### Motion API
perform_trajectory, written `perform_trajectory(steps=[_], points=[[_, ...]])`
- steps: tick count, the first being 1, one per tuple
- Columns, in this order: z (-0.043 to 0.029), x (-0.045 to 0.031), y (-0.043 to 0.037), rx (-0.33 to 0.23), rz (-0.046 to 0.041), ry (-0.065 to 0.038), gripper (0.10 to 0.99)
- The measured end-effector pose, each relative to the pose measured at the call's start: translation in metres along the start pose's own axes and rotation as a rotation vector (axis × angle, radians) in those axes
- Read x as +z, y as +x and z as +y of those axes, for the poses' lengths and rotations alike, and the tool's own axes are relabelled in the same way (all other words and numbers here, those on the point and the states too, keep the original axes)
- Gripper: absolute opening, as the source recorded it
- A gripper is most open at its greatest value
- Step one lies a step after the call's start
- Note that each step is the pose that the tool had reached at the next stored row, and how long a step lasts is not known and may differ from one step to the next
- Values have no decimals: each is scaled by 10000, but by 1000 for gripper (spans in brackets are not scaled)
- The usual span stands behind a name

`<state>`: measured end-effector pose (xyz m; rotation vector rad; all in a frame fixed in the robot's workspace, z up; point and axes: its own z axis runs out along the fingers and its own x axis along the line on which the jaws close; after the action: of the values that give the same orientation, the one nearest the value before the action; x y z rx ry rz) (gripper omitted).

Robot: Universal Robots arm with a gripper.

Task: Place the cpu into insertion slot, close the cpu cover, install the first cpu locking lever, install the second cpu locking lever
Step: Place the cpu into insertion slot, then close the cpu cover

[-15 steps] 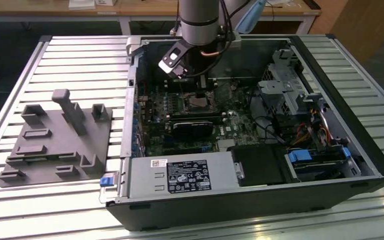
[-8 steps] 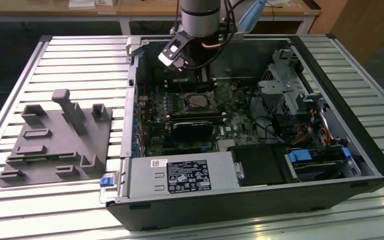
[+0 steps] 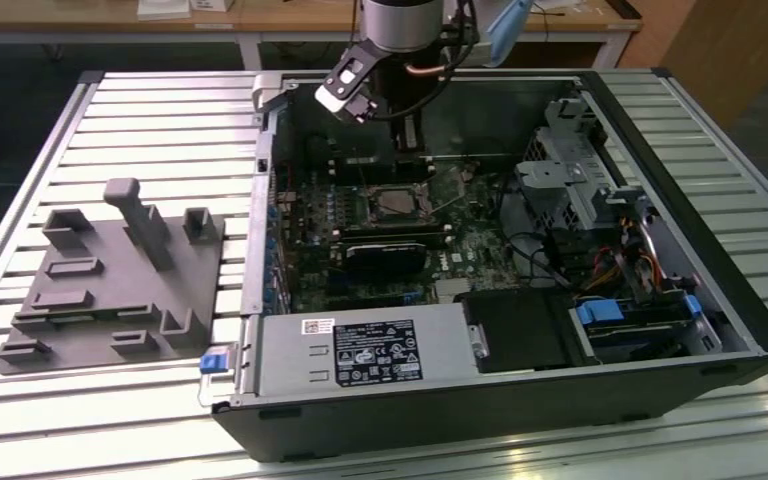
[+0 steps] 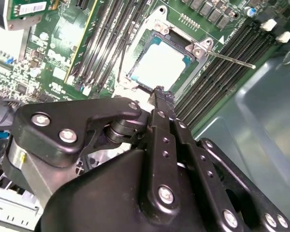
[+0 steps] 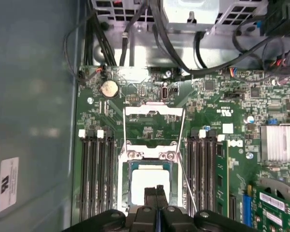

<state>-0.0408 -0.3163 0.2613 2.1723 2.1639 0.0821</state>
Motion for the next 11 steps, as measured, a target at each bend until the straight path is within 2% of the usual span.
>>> perform_trajectory(steps=[11], points=[[0, -1, 0, -1, -3, 0, 106]])
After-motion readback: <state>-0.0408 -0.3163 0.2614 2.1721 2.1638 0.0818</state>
